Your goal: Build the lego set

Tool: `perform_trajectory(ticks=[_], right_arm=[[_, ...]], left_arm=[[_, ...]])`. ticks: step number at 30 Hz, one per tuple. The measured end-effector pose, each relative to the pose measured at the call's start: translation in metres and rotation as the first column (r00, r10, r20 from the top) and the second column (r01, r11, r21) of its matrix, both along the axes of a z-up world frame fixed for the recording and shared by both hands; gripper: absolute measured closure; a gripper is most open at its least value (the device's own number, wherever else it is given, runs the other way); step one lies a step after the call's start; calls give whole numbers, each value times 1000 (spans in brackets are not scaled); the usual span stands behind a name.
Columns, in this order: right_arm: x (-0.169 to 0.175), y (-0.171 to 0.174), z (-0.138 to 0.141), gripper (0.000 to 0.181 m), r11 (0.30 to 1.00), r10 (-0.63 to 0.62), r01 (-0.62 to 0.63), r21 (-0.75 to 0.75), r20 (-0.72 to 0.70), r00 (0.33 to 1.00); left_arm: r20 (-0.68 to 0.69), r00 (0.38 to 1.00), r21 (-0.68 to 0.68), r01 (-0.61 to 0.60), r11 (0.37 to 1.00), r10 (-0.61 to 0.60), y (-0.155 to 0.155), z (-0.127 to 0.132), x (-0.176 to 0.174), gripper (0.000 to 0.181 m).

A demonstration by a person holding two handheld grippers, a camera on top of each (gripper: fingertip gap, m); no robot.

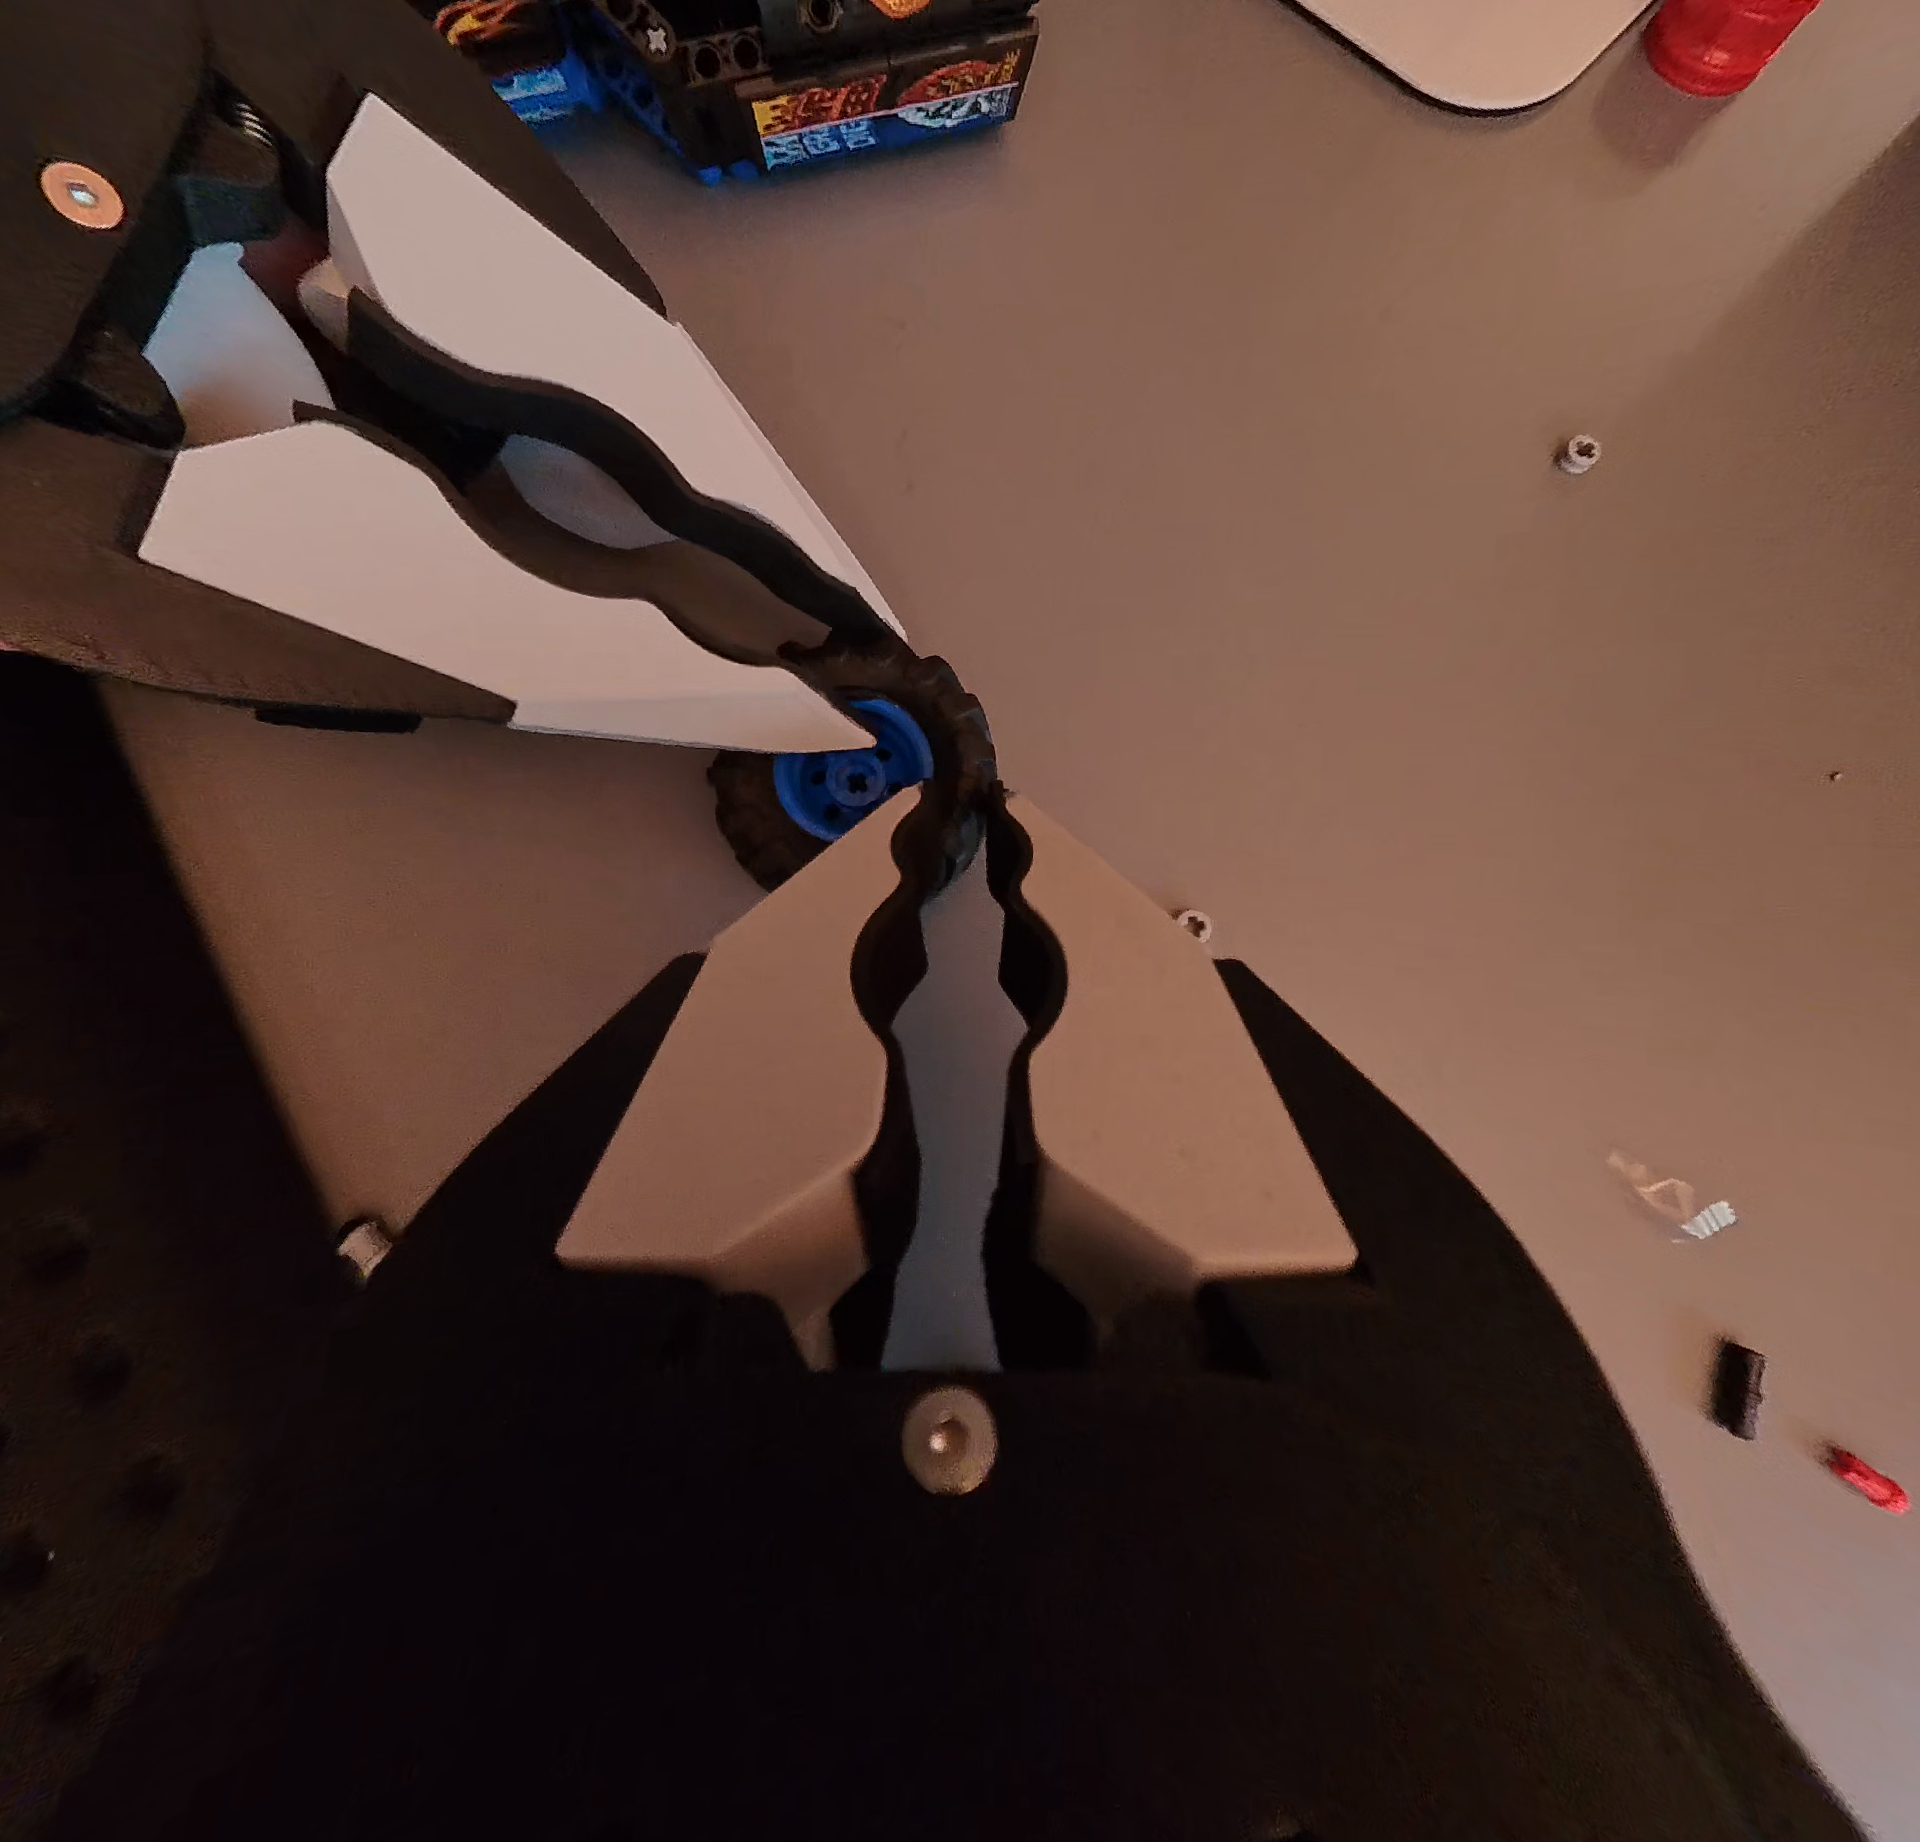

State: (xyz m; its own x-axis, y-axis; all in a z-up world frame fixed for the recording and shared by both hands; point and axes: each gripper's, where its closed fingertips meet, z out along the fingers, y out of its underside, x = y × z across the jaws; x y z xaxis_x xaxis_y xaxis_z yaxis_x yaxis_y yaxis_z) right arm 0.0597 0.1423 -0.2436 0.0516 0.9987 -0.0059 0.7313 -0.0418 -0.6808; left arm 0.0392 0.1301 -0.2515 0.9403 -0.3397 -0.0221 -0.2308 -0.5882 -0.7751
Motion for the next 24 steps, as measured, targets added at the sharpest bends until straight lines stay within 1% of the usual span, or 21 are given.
perform_trajectory(ticks=[5, 7, 10, 14, 16, 20, 22, 24], right_arm=[[0, 3, -2, 176, 998, 20, -21, 61, 13, 1000], [0, 3, -3, 176, 994, 30, -34, 99, 43, 999], [0, 3, -4, 176, 991, 57, -68, 117, 94, 994], [-1, 4, -6, 176, 969, 101, -136, 206, 172, 980], [-1, 4, -6, 176, 962, 134, -164, 217, 146, 980], [-2, 3, -6, 176, 945, 186, -192, 266, 47, 981], [-2, 3, -4, 175, 955, 203, -200, 218, 9, 979], [-1, 1, -1, 175, 973, 179, -177, 151, 0, 984]], left_arm=[[-46, 999, 9, -3, 1000, 3, 0, -1, 1, 164], [-43, 999, 7, -1, 1000, 2, 0, -1, 1, 163], [-53, 999, 11, -3, 1000, 3, 0, -1, 1, 164], [-59, 998, 12, -1, 1000, 2, 0, -1, 1, 164], [-58, 998, 13, 2, 1000, -1, 0, -1, 1, 164], [-87, 996, 22, 6, 1000, -4, 0, -1, 1, 165], [-87, 996, 22, 6, 1000, -4, 0, -1, 1, 164], [-91, 996, 24, 3, 1000, 0, 1, -1, 1, 164]])
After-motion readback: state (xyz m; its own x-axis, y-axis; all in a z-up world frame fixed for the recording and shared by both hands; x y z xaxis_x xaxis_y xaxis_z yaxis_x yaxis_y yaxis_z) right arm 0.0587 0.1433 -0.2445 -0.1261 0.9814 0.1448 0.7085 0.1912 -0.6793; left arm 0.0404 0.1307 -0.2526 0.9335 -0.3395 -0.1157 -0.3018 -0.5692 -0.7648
